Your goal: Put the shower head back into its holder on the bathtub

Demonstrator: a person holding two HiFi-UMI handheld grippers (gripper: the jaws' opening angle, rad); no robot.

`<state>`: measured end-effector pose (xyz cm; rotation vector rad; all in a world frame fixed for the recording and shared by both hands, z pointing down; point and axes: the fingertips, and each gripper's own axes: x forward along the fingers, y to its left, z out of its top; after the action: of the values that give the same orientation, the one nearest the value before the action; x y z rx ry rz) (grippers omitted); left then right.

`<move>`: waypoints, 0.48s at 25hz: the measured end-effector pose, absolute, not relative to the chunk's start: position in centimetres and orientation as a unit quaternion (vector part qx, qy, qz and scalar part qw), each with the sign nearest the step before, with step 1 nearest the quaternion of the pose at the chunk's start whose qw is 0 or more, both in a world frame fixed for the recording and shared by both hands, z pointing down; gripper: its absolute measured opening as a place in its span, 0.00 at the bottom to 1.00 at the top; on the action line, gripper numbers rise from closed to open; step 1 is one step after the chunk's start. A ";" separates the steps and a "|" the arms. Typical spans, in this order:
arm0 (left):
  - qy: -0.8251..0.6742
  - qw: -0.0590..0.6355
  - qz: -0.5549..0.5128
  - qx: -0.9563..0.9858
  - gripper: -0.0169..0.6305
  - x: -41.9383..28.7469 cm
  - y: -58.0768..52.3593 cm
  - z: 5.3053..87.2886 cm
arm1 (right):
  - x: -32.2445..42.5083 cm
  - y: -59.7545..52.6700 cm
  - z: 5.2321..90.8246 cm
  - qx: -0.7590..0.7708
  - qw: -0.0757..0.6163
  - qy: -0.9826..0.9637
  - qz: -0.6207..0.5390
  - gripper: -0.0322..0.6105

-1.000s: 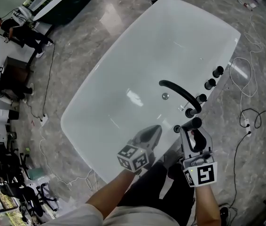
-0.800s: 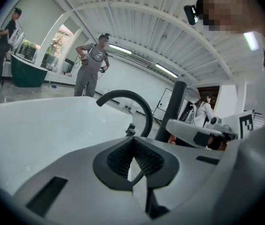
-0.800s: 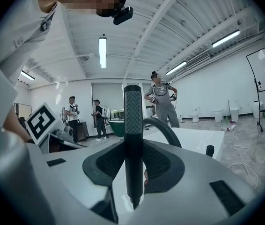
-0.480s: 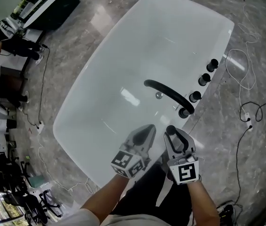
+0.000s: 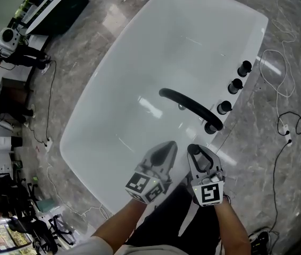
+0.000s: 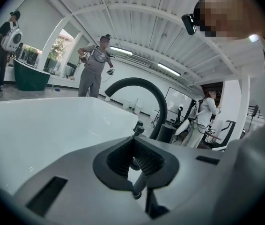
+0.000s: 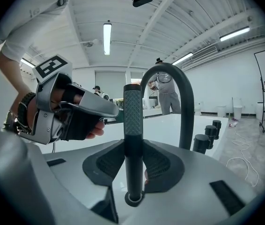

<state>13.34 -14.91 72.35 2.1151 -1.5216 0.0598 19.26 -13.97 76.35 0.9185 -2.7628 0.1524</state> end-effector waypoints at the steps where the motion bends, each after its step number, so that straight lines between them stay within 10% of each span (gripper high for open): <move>1: -0.563 0.265 0.021 0.782 0.03 13.3 -15.0 72.5 | 19.4 -13.9 76.6 0.314 0.112 -0.941 0.055 0.25; 12: -0.561 0.279 0.043 0.779 0.03 14.1 -14.6 74.8 | 19.7 -13.1 77.6 0.305 0.124 -0.943 0.055 0.25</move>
<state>14.13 -14.62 74.80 2.0892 -1.5043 0.1142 19.66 -13.14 77.64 0.8889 -2.7482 0.1600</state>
